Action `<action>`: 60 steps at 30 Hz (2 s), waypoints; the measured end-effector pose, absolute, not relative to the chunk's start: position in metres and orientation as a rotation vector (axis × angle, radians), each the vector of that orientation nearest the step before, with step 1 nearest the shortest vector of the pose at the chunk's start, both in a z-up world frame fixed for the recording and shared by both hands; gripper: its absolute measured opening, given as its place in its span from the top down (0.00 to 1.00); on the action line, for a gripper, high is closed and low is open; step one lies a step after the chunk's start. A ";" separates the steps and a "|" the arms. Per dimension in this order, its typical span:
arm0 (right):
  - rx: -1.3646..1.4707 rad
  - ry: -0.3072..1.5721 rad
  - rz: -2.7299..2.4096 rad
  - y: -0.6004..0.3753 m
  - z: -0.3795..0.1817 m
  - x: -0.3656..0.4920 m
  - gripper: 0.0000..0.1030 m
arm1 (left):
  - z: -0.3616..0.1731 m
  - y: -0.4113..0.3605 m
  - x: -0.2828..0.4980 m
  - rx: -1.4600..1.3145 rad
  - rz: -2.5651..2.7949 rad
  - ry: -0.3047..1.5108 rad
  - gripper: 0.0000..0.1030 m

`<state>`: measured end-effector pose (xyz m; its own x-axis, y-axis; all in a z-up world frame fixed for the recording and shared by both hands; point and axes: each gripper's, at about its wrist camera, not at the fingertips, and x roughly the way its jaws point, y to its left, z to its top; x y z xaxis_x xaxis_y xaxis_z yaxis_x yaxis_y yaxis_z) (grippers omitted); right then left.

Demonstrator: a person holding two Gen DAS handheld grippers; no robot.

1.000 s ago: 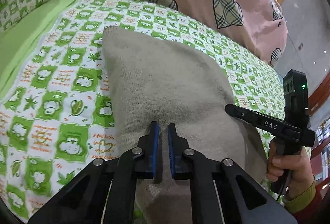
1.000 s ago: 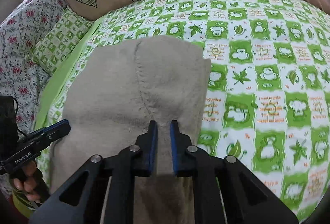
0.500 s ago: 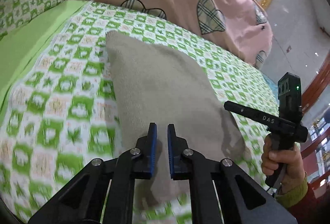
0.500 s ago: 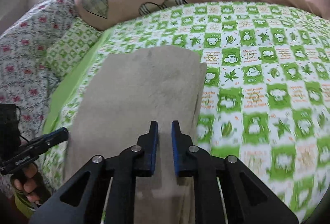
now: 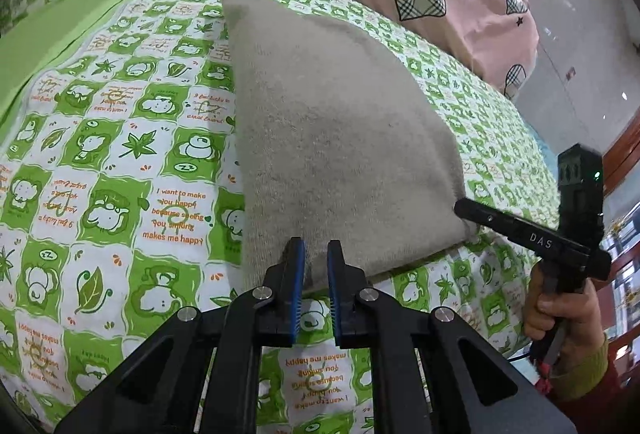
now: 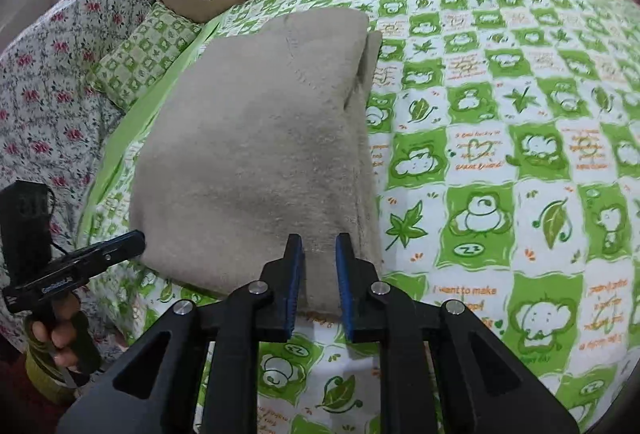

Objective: Fold small clothes

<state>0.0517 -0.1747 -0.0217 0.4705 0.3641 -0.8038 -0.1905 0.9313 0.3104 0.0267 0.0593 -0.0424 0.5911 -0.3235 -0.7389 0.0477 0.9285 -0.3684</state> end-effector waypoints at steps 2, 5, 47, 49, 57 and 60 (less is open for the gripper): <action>0.160 1.021 0.335 -0.171 -0.021 0.051 0.82 | -0.046 0.058 0.027 -0.325 -0.218 0.919 0.90; 0.182 1.016 0.332 -0.175 -0.024 0.054 0.82 | -0.051 0.061 0.030 -0.344 -0.218 0.920 0.90; 0.136 1.017 0.323 -0.163 -0.007 -0.036 0.30 | -0.026 0.059 -0.050 -0.071 0.155 0.936 0.21; 0.133 1.016 0.331 -0.160 -0.007 -0.037 0.28 | -0.027 0.059 -0.049 -0.072 0.157 0.941 0.20; 0.125 1.033 0.351 -0.151 -0.011 -0.032 0.27 | -0.029 0.057 -0.040 -0.024 0.209 0.971 0.20; 0.117 1.033 0.353 -0.148 -0.010 -0.030 0.27 | -0.030 0.059 -0.038 -0.023 0.222 0.977 0.20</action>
